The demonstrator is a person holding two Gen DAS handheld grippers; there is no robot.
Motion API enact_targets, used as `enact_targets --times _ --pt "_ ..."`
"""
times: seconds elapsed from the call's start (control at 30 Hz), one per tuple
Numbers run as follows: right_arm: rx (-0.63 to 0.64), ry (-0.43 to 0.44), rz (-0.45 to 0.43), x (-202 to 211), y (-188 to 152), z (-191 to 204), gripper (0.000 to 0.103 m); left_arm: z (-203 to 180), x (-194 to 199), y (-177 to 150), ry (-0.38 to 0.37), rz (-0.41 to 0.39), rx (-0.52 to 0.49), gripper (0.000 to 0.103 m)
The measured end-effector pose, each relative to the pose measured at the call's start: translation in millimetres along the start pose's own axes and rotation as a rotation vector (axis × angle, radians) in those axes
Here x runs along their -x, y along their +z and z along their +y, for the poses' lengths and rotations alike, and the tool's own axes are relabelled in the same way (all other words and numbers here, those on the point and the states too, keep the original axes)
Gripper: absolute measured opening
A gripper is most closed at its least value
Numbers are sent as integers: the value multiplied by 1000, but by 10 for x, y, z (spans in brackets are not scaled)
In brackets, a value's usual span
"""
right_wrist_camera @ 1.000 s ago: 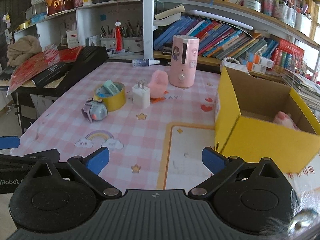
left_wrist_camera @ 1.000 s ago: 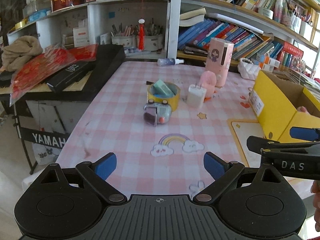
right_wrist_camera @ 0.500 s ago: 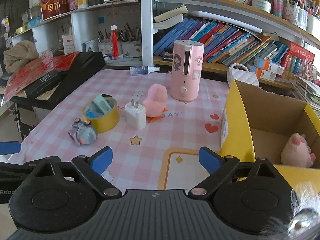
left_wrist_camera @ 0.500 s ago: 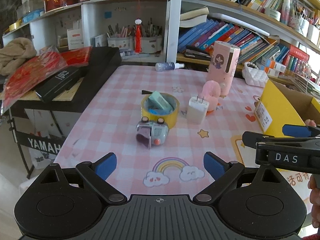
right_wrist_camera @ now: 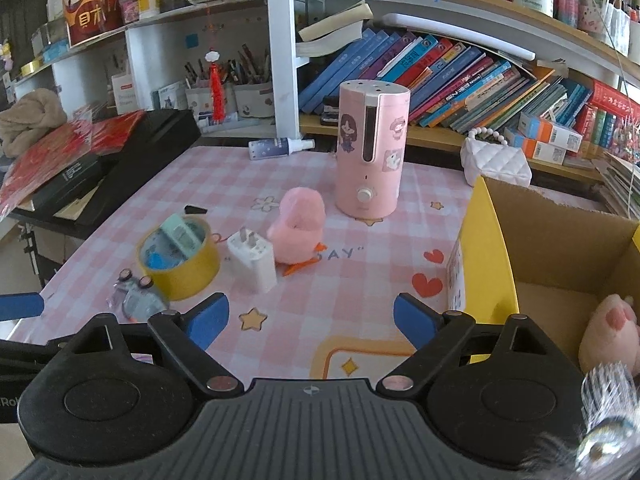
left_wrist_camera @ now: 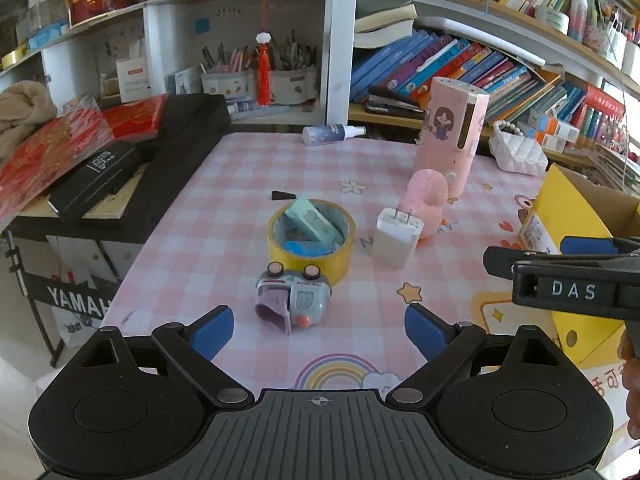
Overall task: Organize objects
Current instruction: 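Grasp the grey toy truck with the left tool while the right tool grasps the white charger plug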
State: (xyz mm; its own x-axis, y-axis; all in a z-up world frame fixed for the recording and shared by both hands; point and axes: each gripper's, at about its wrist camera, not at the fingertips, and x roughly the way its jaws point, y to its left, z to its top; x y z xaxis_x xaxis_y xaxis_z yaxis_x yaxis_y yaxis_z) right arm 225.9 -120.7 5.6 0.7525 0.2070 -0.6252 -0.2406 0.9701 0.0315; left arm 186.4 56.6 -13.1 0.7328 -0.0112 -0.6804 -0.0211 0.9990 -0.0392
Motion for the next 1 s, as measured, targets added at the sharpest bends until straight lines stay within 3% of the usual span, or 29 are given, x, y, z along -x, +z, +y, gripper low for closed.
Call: enact_targets --times 0.43,0.8,0.93,1.0 --pt "-12 17 54 -267 29 -62 89 -57 -271 12 -12 37 -34 84" --pt "18 55 57 -500 110 39 84 98 -780 105 72 71 8 83" --pt "37 77 64 -626 147 109 83 97 -970 93 80 101 -4 64" --pt "49 93 64 -698 166 146 81 104 -1000 83 77 96 -6 63"
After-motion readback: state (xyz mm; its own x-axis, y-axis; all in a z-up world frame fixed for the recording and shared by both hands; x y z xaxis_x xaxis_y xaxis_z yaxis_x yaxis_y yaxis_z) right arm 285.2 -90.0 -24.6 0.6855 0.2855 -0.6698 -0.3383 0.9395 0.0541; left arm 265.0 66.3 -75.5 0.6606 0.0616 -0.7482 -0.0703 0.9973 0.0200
